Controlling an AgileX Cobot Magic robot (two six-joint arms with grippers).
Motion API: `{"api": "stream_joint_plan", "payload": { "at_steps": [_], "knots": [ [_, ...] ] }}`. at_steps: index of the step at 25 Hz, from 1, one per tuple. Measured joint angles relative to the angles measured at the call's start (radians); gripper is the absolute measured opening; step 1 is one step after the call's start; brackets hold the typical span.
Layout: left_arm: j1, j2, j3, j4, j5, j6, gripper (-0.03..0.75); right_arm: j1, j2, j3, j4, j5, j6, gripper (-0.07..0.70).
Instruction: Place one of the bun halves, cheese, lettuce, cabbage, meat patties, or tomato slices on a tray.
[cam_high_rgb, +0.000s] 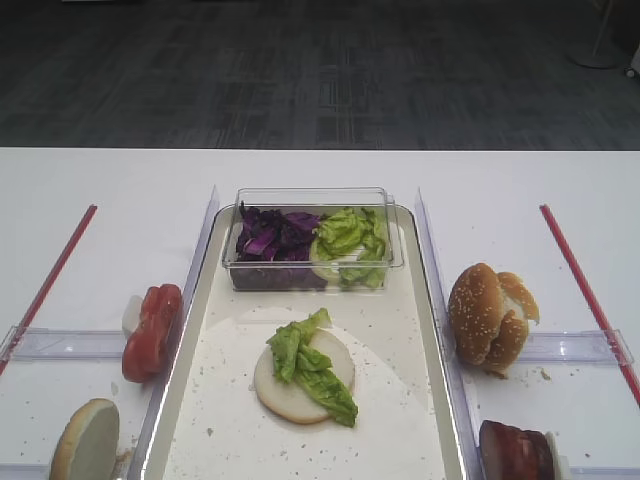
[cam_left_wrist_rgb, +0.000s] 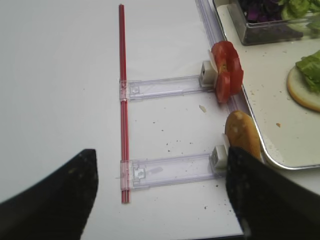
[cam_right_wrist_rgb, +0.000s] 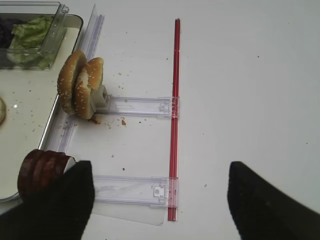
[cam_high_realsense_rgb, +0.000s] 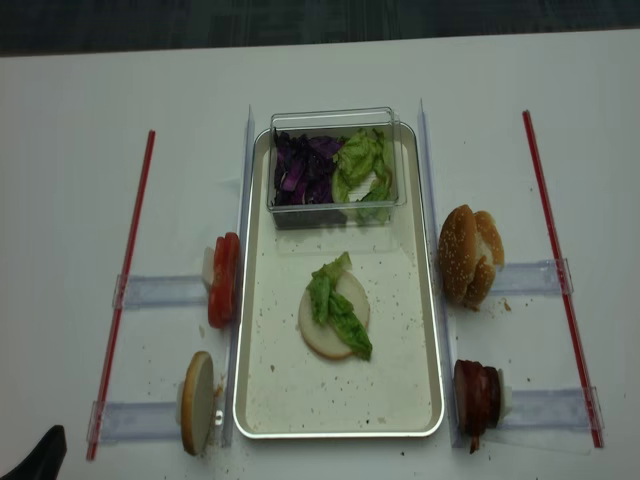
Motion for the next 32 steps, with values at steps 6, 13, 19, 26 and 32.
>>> {"api": "stream_joint_plan", "payload": {
  "at_steps": [6,13,19,26,32],
  "knots": [
    [0.000,0.000,0.000,0.000,0.000,0.000,0.491,0.000,0.000,0.000,0.000,0.000,0.000,0.572],
    [0.000,0.000,0.000,0.000,0.000,0.000,0.491,0.000,0.000,0.000,0.000,0.000,0.000,0.572],
    [0.000,0.000,0.000,0.000,0.000,0.000,0.491,0.000,0.000,0.000,0.000,0.000,0.006,0.571],
    [0.000,0.000,0.000,0.000,0.000,0.000,0.491,0.000,0.000,0.000,0.000,0.000,0.006,0.571],
    [0.000,0.000,0.000,0.000,0.000,0.000,0.491,0.000,0.000,0.000,0.000,0.000,0.006,0.571]
  ]
}}
